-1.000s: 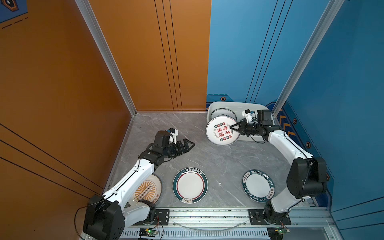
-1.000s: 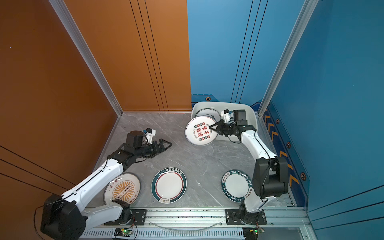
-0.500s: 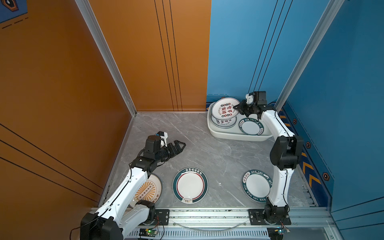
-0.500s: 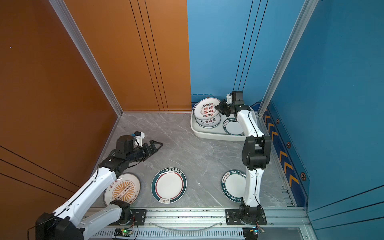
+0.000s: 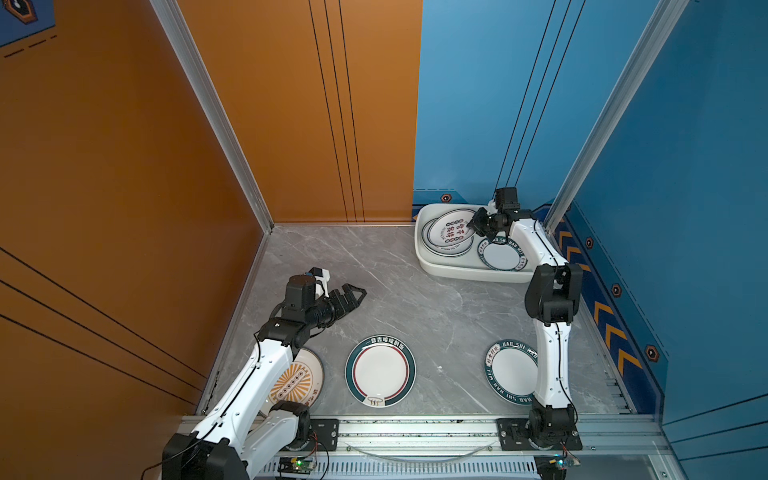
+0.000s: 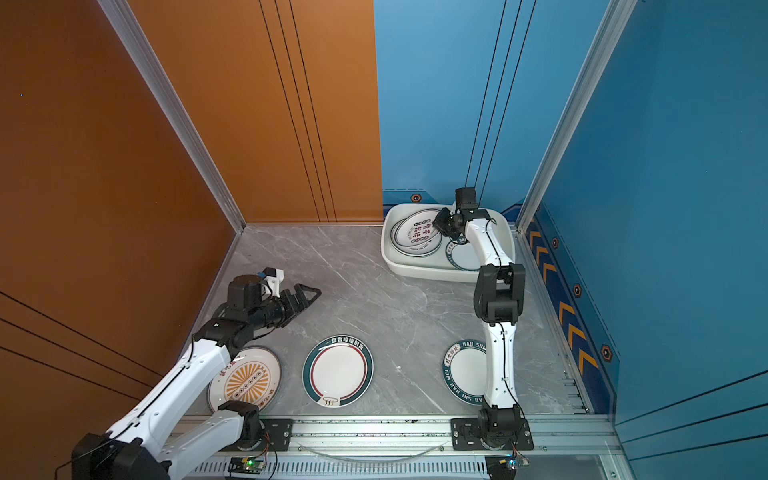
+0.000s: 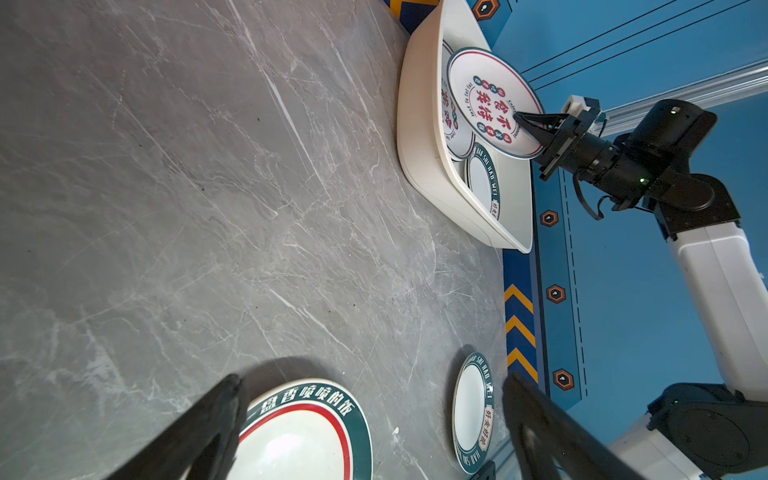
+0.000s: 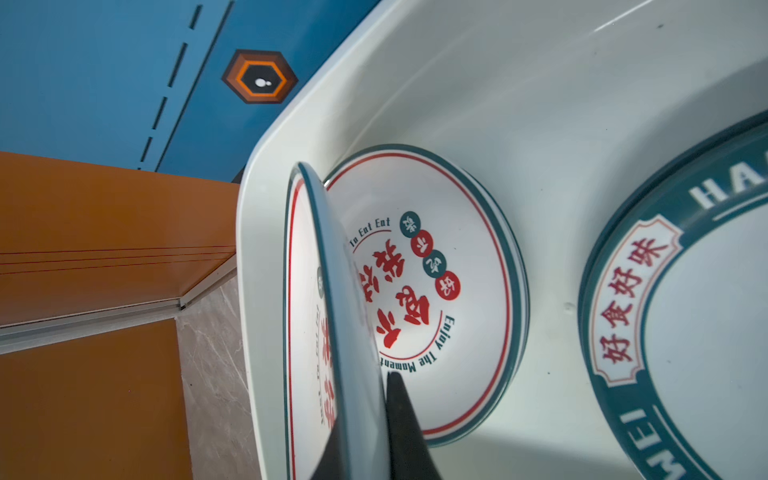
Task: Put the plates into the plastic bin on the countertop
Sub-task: 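Lower the red-text plate onto the red-text stack in the bin, open right gripper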
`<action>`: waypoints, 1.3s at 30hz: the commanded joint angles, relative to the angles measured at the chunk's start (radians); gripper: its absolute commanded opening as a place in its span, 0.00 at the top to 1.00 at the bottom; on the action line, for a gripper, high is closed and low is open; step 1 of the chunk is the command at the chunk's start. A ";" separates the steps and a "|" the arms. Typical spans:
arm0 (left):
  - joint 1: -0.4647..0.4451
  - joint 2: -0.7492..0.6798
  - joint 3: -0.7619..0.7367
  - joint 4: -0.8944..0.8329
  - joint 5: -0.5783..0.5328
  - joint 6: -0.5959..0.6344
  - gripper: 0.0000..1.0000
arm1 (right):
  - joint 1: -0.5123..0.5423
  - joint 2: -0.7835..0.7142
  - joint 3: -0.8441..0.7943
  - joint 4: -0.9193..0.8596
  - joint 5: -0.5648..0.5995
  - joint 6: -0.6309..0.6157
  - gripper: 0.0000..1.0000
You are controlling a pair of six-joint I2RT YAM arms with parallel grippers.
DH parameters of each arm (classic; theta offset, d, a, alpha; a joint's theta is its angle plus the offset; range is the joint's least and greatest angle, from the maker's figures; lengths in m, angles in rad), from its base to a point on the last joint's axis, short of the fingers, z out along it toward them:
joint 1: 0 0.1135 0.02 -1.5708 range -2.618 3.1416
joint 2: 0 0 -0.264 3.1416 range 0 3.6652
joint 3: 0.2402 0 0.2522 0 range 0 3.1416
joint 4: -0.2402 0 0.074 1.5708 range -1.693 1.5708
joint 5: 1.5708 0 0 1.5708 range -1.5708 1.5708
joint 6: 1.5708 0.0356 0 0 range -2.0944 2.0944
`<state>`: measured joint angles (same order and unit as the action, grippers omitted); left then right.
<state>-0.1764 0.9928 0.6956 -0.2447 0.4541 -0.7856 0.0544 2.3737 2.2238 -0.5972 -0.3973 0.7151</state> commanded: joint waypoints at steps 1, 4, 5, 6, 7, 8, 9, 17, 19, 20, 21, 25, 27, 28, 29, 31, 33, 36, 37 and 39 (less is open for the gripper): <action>0.010 0.010 -0.009 0.005 0.035 0.016 0.02 | 0.009 0.014 0.045 -0.006 0.035 0.005 1.00; 0.009 0.012 -0.016 0.008 0.042 0.013 0.02 | 0.010 0.038 0.058 -0.009 0.043 0.009 1.00; 0.009 0.010 -0.017 0.008 0.045 0.013 0.02 | 0.012 0.045 0.063 -0.013 0.045 0.007 1.00; 0.010 0.008 -0.020 0.009 0.047 0.013 0.02 | 0.013 0.053 0.067 -0.017 0.050 0.006 1.00; 0.011 0.003 -0.023 0.007 0.048 0.013 0.02 | 0.014 0.060 0.069 -0.021 0.053 0.004 1.00; 0.011 -0.002 -0.026 0.006 0.047 0.013 0.02 | 0.015 0.065 0.069 -0.022 0.055 0.003 1.00; 0.012 -0.007 -0.029 0.006 0.048 0.013 0.02 | 0.016 0.073 0.070 -0.025 0.057 0.002 1.00; 0.024 -0.023 -0.036 -0.009 0.063 0.019 0.02 | 0.025 0.104 0.073 -0.054 0.080 -0.032 0.95; 0.028 -0.024 -0.033 -0.016 0.064 0.023 0.02 | 0.030 0.099 0.074 -0.068 0.099 -0.053 0.87; 0.028 -0.023 -0.033 -0.018 0.064 0.023 0.02 | 0.031 0.097 0.075 -0.075 0.107 -0.064 0.84; 0.028 -0.024 -0.032 -0.018 0.066 0.024 0.02 | 0.032 0.095 0.078 -0.084 0.117 -0.075 0.79; 0.028 -0.023 -0.032 -0.018 0.067 0.023 0.02 | 0.035 0.084 0.089 -0.118 0.152 -0.114 0.67; 0.028 -0.022 -0.033 -0.015 0.070 0.022 0.02 | 0.037 0.081 0.100 -0.139 0.169 -0.134 0.64; 0.028 -0.020 -0.032 -0.015 0.073 0.022 0.02 | 0.038 0.079 0.106 -0.146 0.178 -0.143 0.62; 0.028 -0.019 -0.032 -0.013 0.076 0.021 0.02 | 0.041 0.077 0.108 -0.151 0.185 -0.150 0.61; 0.024 -0.015 -0.028 -0.012 0.085 0.023 0.02 | 0.043 0.073 0.109 -0.159 0.196 -0.162 0.59; 0.019 -0.010 -0.023 -0.011 0.092 0.026 0.02 | 0.049 0.073 0.111 -0.164 0.210 -0.169 0.57; 0.010 -0.005 -0.019 -0.011 0.097 0.030 0.02 | 0.057 0.077 0.121 -0.180 0.233 -0.179 0.56; 0.008 -0.002 -0.019 -0.011 0.098 0.031 0.02 | 0.059 0.081 0.124 -0.189 0.240 -0.181 0.56; 0.004 0.000 -0.019 -0.011 0.098 0.032 0.02 | 0.064 0.088 0.128 -0.197 0.250 -0.183 0.56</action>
<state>-0.1646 0.9874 0.6678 -0.2451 0.5278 -0.7784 0.1036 2.4542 2.3123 -0.7521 -0.1917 0.5640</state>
